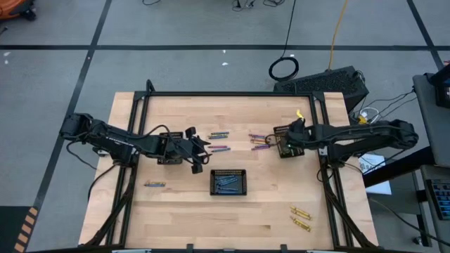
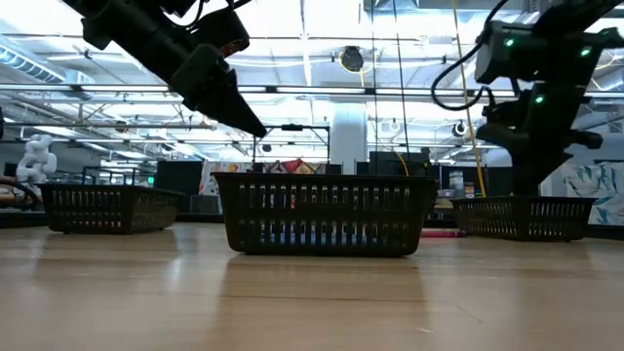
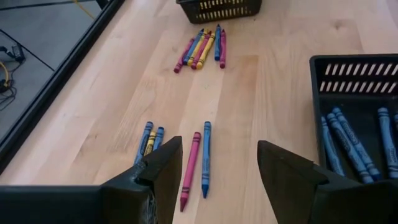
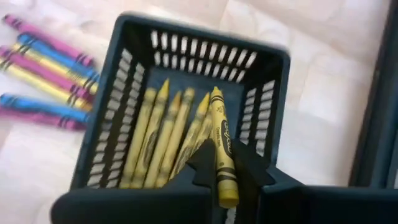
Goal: Sort crayons
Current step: Put the yellow crayon into the right black basket, then put the blue crayon into the center black basket
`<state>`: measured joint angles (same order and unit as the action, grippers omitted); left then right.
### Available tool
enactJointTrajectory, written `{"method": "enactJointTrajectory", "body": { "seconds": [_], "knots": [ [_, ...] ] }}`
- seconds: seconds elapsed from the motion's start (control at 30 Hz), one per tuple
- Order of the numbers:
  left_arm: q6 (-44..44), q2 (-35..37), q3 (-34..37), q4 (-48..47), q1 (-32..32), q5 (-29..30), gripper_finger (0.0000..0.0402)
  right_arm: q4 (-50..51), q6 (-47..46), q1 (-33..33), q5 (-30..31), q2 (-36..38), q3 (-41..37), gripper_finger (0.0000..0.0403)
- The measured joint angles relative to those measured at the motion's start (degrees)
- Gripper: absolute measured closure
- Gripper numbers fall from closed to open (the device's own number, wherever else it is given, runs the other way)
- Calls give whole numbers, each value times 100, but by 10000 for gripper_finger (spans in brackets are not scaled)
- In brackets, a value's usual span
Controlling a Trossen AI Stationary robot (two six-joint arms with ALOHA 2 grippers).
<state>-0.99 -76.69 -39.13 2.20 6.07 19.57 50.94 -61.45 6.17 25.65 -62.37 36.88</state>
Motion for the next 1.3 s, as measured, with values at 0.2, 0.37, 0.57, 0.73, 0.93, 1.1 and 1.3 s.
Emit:
{"method": "enactJointTrajectory", "body": {
  "seconds": [0.2,0.37,0.57,0.73,0.93,1.1,1.3],
  "knots": [
    [-4,0,0,-3,0,0,194,-399,531,308,4,-288,-2,364],
    [-4,0,2,-9,0,0,194,-582,888,324,-5,-307,-2,305],
    [-11,0,2,-9,2,0,194,-933,1301,309,-501,51,85,253],
    [-10,0,2,-3,2,0,194,-2190,2259,107,-495,425,238,246],
    [-11,0,2,50,2,0,194,-4850,3840,-293,-493,254,80,249],
    [-13,0,2,48,27,0,194,-6749,4834,-720,-497,-454,-99,248],
    [49,0,2,226,83,0,194,-8771,5343,-945,-575,-1754,-116,248]
  ]
}}
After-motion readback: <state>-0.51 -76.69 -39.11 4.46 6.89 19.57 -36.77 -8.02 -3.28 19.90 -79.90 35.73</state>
